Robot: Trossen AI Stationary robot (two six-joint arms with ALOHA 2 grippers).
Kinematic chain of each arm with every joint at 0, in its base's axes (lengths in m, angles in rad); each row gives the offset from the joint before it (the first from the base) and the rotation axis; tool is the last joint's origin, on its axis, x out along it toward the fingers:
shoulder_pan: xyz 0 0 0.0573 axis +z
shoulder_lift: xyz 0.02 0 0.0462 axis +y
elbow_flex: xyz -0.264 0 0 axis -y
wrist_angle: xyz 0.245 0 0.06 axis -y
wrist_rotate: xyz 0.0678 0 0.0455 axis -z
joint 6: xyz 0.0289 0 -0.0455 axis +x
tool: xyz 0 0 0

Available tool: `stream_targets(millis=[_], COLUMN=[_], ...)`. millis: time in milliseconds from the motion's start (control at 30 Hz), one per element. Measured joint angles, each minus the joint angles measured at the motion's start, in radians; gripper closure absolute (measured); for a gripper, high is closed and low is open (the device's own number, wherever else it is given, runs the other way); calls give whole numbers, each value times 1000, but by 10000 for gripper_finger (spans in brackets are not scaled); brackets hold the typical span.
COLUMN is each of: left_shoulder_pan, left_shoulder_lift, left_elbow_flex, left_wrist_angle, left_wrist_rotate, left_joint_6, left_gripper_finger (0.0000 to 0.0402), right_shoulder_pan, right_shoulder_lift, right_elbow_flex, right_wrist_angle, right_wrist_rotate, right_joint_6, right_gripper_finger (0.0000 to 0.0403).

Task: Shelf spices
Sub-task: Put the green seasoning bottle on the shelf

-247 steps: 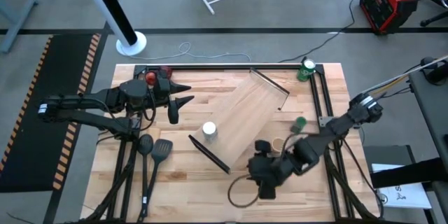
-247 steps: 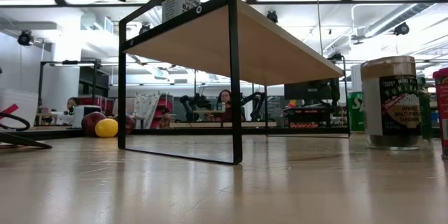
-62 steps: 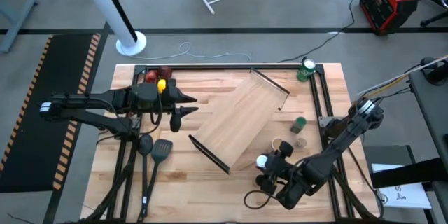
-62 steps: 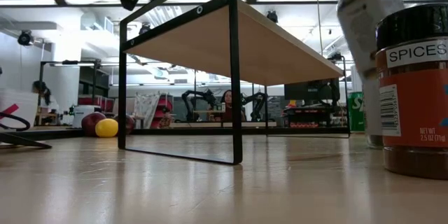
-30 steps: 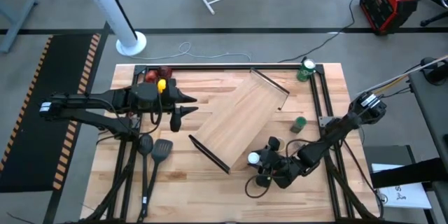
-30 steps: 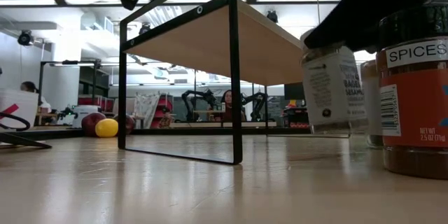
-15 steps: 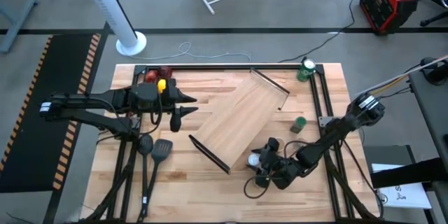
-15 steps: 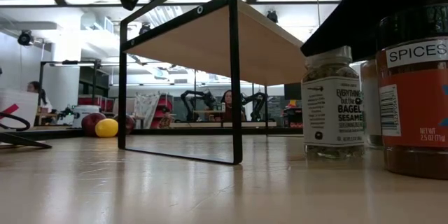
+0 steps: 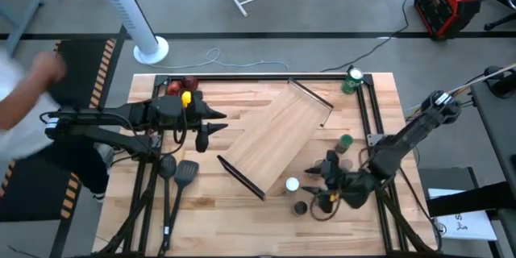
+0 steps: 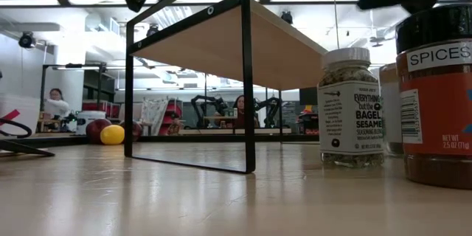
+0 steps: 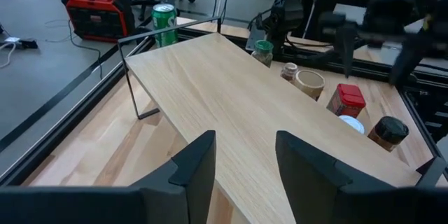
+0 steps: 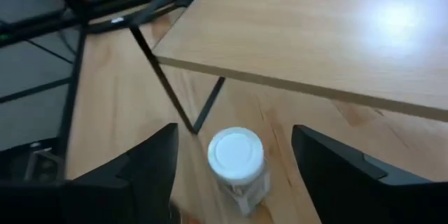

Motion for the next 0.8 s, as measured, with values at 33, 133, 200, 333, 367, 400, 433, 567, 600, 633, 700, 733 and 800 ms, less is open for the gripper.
stream_targets(millis=[33,133,200,333,367,400,433,567,600,633,700,733,800], left_shoulder_pan=[0,0,0,0,0,0,0,0,0,0,0,0,0], left_shoulder_lift=[0,0,0,0,0,0,0,0,0,0,0,0,0], left_elbow_flex=[0,0,0,0,0,0,0,0,0,0,0,0,0], left_wrist_angle=[0,0,0,4,4,5,6,21,21,21,21,22,24], left_wrist_rotate=[0,0,0,0,0,0,0,0,0,0,0,0,0], left_joint_6=[0,0,0,0,0,0,0,0,0,0,0,0,-1], left_gripper_finger=[261,259,258,261,263,264,266,270,270,271,272,272,271], right_shoulder_pan=[1,3,3,3,3,3,3,2,2,2,1,0,-2], right_shoulder_lift=[-31,-114,-161,-235,-248,-261,-268,-269,-265,-260,-249,-246,-244], right_elbow_flex=[0,0,0,0,0,0,0,0,0,0,0,0,0], right_wrist_angle=[-33,-167,-265,-463,-504,-545,-577,-693,-729,-767,-856,-908,-995], right_wrist_rotate=[-21,-101,-154,-244,-262,-280,-296,-357,-365,-367,-347,-334,-321], right_joint_6=[12,93,163,293,319,341,359,430,453,482,560,607,680], right_gripper_finger=[151,160,165,174,176,178,180,187,188,190,193,194,194])
